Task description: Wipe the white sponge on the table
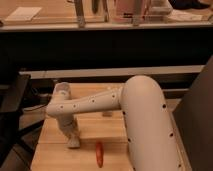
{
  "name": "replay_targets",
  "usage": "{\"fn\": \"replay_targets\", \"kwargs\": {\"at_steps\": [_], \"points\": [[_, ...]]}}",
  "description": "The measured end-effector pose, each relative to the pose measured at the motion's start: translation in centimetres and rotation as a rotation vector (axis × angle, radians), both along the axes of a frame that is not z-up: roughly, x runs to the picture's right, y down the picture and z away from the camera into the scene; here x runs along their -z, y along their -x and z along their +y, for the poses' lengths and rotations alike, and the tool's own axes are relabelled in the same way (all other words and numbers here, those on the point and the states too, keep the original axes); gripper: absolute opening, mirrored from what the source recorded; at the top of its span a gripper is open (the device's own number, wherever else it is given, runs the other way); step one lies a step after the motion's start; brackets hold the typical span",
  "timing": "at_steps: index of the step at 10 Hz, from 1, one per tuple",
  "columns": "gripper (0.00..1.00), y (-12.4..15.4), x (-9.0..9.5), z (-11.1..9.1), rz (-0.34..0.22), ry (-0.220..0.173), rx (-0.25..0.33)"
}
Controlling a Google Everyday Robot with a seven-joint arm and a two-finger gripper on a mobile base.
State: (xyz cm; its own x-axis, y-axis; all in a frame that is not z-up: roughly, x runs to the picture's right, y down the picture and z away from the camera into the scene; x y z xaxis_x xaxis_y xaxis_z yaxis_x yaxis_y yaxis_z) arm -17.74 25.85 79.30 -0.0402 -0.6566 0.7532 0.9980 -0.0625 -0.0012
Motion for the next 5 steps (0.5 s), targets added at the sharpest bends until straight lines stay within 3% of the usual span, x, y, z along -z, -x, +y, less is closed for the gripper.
{"fn": "replay_targets", "kwargs": {"at_steps": [5], "points": [[0.05,-1.9,-0.6,-1.0,-0.005,-0.013,-0.015]]}}
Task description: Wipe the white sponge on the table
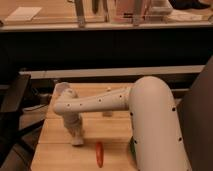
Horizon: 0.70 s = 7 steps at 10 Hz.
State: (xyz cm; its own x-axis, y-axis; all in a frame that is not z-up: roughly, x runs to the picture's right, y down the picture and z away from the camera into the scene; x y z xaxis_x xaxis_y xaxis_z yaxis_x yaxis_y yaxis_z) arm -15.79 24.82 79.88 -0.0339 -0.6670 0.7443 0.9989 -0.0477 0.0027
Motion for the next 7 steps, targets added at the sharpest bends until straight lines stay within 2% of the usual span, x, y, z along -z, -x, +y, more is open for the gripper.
{"fn": "replay_targets", "kwargs": {"at_steps": [4,7], "points": [[0.05,-0.8,-0.5,-0.7,-0.005,-0.008,-0.012],[0.05,-1.1,-1.4,-2.0,-0.019,-0.023,-0.017]]}}
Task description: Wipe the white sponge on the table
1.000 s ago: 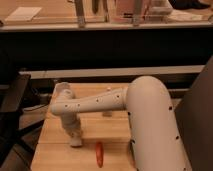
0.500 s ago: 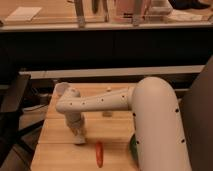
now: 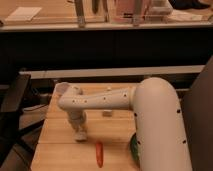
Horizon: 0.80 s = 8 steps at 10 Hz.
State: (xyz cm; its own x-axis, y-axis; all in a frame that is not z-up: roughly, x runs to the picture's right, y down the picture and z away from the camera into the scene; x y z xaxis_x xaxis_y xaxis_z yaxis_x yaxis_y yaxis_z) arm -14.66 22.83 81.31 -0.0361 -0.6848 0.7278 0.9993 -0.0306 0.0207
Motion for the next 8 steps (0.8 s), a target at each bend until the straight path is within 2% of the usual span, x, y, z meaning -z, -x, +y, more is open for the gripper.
{"fn": "replay_targets", "kwargs": {"at_steps": [2,8], "points": [[0.05,-0.86,-0.36,-0.54,-0.003,-0.008,-0.004],[0.05,-0.98,-0.67,-0.84,-0.025,-0.024,0.027]]}}
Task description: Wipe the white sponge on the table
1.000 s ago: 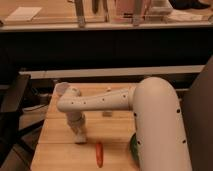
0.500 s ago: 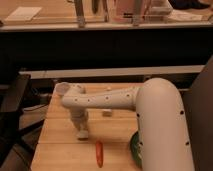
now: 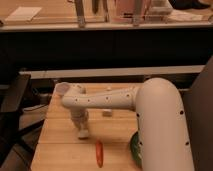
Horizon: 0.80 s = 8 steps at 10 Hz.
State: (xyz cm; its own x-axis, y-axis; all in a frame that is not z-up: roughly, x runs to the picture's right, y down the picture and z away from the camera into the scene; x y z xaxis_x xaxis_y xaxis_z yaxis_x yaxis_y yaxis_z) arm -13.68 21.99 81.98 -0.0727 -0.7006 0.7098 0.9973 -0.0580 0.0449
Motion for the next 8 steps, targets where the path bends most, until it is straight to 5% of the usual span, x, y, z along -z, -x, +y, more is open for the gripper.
{"fn": "replay_targets", "kwargs": {"at_steps": [8], "points": [[0.05,0.31,-0.16,-0.26,-0.025,-0.022,0.036]]}}
